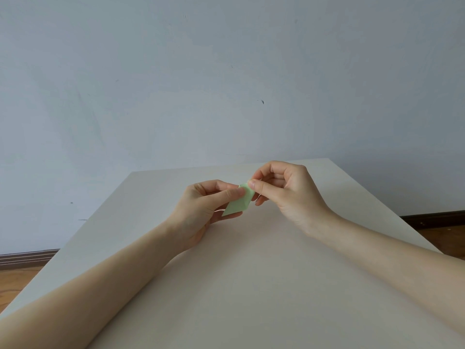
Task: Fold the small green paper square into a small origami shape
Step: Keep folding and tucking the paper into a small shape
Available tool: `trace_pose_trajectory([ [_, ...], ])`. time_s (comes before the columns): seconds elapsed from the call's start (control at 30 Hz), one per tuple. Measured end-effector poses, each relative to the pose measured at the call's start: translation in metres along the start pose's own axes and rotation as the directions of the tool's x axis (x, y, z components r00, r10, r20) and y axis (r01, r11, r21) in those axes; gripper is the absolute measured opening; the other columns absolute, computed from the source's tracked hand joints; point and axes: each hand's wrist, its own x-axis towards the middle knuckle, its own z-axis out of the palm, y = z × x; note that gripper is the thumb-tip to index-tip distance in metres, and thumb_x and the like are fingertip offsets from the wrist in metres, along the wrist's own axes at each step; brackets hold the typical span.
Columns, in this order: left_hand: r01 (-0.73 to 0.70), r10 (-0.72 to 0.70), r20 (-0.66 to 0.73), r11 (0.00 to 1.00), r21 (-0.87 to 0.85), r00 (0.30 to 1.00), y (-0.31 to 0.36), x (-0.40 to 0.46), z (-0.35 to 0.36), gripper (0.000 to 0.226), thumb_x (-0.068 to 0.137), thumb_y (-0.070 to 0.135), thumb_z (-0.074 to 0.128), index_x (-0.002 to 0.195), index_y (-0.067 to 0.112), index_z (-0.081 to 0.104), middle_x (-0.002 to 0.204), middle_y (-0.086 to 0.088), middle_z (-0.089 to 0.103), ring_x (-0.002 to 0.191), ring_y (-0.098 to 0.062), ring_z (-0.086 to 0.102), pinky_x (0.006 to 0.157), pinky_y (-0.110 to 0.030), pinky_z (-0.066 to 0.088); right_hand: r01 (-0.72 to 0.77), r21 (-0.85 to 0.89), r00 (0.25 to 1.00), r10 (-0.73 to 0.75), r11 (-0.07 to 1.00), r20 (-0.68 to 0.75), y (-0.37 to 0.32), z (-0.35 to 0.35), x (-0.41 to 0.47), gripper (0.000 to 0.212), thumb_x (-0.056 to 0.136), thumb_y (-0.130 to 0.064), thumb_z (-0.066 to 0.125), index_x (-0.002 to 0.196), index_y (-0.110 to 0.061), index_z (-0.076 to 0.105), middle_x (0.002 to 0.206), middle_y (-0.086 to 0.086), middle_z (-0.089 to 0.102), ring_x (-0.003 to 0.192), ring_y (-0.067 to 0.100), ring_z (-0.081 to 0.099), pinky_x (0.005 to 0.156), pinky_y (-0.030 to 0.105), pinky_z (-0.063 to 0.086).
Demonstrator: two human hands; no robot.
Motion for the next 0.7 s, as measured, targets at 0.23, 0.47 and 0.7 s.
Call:
trace_pose_trajectory([
  [0.23, -0.014, 0.015, -0.011, 1.000, 0.016, 1.000, 0.0001, -0.0012, 0.0005, 0.013, 0.078, 0.008, 0.067, 0.066, 0.006, 0.064, 0.073, -0.005, 0.068, 0.065, -0.013, 0.065, 0.061, -0.024, 0.055, -0.004, -0.003, 1.000, 0.004, 1.000, 0.007, 0.0002, 0.0005, -0.0009, 0.008, 0.084, -0.002, 0.063, 0.076, -0.002, 0.063, 0.066, 0.005, 0.066, 0.059, 0.018, 0.065, 0.061, 0.027, 0.053],
  [0.47, -0.015, 0.015, -0.019, 1.000, 0.025, 1.000, 0.0005, -0.0013, 0.0010, 0.012, 0.078, 0.008, 0.068, 0.066, 0.006, 0.063, 0.068, -0.002, 0.068, 0.064, -0.012, 0.065, 0.062, -0.024, 0.056, -0.004, 0.012, 1.000, 0.004, 1.000, 0.007, -0.0018, 0.0009, -0.0016, 0.009, 0.084, 0.000, 0.063, 0.075, -0.002, 0.063, 0.065, 0.005, 0.065, 0.056, 0.015, 0.063, 0.059, 0.025, 0.053],
  [0.7, -0.016, 0.016, -0.018, 1.000, 0.020, 1.000, 0.0006, -0.0015, 0.0014, 0.013, 0.078, 0.008, 0.068, 0.066, 0.006, 0.063, 0.069, -0.003, 0.068, 0.064, -0.013, 0.065, 0.061, -0.023, 0.055, -0.001, 0.009, 1.000, 0.001, 1.000, -0.002, -0.0021, 0.0006, -0.0021, 0.009, 0.083, 0.000, 0.064, 0.075, -0.002, 0.064, 0.065, 0.006, 0.066, 0.057, 0.016, 0.064, 0.059, 0.025, 0.053],
])
